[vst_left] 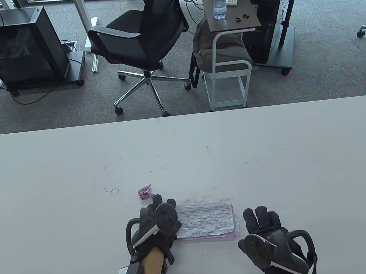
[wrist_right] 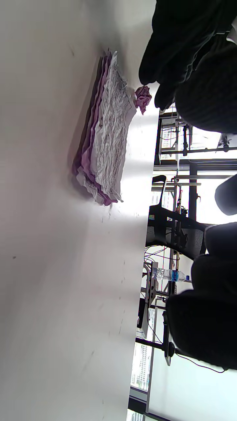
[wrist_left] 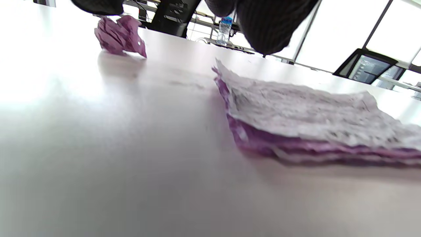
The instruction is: Flatten crumpled invoices and stack
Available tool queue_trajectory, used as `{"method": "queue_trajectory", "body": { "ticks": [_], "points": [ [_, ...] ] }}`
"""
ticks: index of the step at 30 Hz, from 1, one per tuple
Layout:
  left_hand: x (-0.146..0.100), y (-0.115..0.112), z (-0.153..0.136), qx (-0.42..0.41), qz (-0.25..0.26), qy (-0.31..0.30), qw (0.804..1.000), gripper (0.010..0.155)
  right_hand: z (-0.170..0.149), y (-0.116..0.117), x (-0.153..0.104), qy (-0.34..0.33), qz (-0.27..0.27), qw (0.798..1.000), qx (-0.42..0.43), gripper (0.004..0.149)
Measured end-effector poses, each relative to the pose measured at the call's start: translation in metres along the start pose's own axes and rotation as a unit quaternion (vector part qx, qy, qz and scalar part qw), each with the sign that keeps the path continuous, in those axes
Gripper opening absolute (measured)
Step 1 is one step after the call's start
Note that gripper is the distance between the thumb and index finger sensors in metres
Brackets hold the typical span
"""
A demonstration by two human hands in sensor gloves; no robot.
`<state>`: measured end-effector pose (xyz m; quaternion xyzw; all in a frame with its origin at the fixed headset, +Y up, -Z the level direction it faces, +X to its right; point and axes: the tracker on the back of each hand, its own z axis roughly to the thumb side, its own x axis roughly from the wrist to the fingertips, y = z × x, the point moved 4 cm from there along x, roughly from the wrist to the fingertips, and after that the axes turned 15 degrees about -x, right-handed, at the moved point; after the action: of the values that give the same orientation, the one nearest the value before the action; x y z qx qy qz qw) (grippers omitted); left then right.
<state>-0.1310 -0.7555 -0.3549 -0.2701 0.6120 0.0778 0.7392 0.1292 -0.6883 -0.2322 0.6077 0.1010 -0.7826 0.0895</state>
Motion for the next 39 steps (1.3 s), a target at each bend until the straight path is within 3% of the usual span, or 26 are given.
{"method": "queue_trajectory", "body": {
  "ticks": [5, 7, 14, 19, 23, 31, 39],
  "points": [
    [0.022, 0.027, -0.021, 0.026, 0.013, 0.049, 0.998, 0.077, 0.004, 0.019, -0.01, 0.003, 0.011, 1.0, -0.015, 0.081],
    [0.033, 0.033, -0.025, 0.01, 0.032, 0.051, 0.998, 0.074, 0.0, 0.028, -0.009, 0.006, 0.046, 0.999, -0.011, 0.082],
    [0.075, 0.014, -0.036, 0.029, -0.012, 0.077, 0.997, 0.068, -0.01, 0.035, -0.01, 0.013, 0.046, 0.998, 0.031, 0.081],
    [0.088, 0.001, -0.045, 0.022, -0.04, 0.097, 0.994, 0.06, -0.004, 0.035, -0.007, -0.01, 0.042, 0.999, 0.014, 0.081],
    [0.09, -0.001, -0.046, 0.043, -0.032, 0.094, 0.994, 0.053, -0.003, 0.035, -0.006, -0.011, 0.039, 0.999, 0.019, 0.081],
    [0.06, 0.006, -0.041, 0.047, -0.026, 0.075, 0.996, 0.051, 0.001, 0.033, -0.005, -0.023, 0.028, 0.999, 0.021, 0.08],
    [-0.012, 0.029, -0.02, -0.07, 0.034, -0.005, 0.997, 0.056, 0.006, 0.035, -0.005, -0.037, 0.032, 0.999, 0.021, 0.08]
  ]
}}
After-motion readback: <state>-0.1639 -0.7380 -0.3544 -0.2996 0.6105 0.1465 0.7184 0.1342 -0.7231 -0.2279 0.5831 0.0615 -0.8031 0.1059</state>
